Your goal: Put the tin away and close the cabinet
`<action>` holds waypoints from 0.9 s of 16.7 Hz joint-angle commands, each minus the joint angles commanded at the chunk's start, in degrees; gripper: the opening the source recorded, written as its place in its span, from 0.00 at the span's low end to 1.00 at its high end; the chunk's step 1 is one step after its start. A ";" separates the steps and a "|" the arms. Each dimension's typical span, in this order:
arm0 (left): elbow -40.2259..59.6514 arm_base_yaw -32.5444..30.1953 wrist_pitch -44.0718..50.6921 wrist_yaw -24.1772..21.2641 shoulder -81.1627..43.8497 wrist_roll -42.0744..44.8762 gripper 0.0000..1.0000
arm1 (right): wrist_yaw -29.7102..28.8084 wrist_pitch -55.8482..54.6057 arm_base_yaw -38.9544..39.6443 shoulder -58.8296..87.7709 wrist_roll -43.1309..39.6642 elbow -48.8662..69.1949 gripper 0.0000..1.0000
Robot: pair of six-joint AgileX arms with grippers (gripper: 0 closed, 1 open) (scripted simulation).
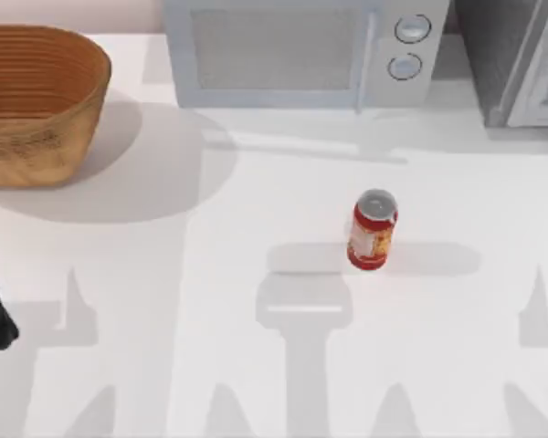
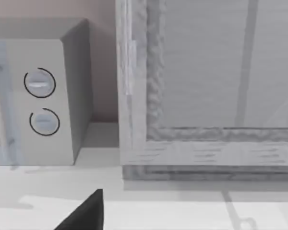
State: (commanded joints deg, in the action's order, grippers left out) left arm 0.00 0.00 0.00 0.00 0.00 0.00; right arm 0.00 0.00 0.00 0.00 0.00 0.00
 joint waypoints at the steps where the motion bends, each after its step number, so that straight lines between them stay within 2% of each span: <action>1: 0.00 0.00 0.00 0.00 0.00 0.00 1.00 | 0.00 0.00 0.00 0.00 0.00 0.00 1.00; 7: 0.00 0.00 0.00 0.00 0.00 0.00 1.00 | -3.19 -6.09 3.28 8.39 0.14 1.97 1.00; 15: 0.00 0.00 0.00 0.00 0.00 0.00 1.00 | -17.90 -33.67 17.52 45.43 0.48 10.92 1.00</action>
State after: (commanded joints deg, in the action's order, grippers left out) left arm 0.00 0.00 0.00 0.00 0.00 0.00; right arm -17.90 -33.67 17.52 45.43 0.48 10.92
